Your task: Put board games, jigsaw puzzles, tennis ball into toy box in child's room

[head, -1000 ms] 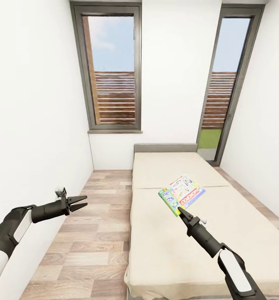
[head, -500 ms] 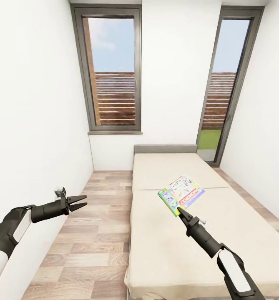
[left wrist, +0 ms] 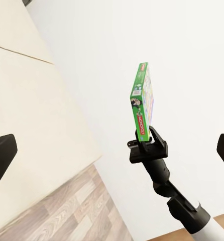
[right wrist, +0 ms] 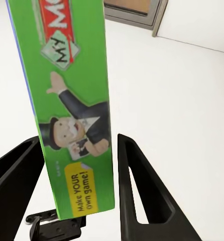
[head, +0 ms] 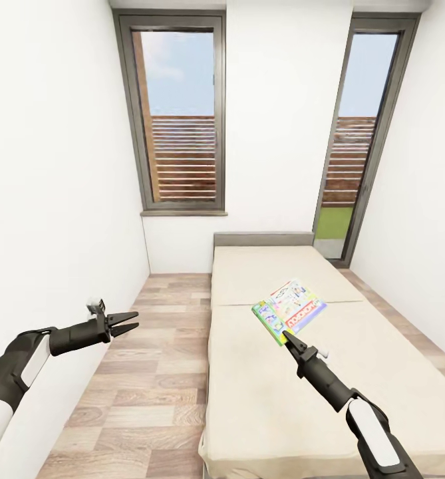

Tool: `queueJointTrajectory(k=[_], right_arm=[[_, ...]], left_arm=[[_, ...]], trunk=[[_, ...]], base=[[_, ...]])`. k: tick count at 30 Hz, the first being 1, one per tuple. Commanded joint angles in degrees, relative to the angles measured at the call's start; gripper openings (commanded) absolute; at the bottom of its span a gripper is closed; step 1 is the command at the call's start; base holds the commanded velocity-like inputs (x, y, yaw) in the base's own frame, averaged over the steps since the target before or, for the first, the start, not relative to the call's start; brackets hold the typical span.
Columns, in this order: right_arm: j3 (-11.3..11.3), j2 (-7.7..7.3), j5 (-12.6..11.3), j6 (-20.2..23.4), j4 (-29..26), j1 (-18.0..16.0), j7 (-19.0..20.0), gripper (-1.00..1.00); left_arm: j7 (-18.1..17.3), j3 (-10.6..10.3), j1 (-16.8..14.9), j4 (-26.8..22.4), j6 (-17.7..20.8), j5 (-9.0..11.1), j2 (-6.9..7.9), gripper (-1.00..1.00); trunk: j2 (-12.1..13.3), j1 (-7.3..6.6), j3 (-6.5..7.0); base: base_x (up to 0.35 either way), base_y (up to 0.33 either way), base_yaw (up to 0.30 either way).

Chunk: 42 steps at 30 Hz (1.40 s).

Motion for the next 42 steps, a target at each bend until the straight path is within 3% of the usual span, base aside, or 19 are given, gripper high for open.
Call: queueJointTrajectory(k=[1, 42], right_arm=[[-0.1, 0.03, -0.3, 0.4, 0.0, 0.0, 0.0, -1.00], [0.0, 0.06, -0.3, 0.4, 0.1, 0.0, 0.0, -1.00]], left_arm=[[-0.1, 0.0, 0.0, 0.0, 0.5, 0.2, 0.01, 1.00], [-0.1, 0.0, 0.0, 0.0, 0.4, 0.2, 0.01, 1.00]], trunk=[[0.4, -0.22, 0.11], [16.8, -9.23, 7.54]], base=[[0.000, 0.000, 0.000], [0.000, 0.000, -0.019]])
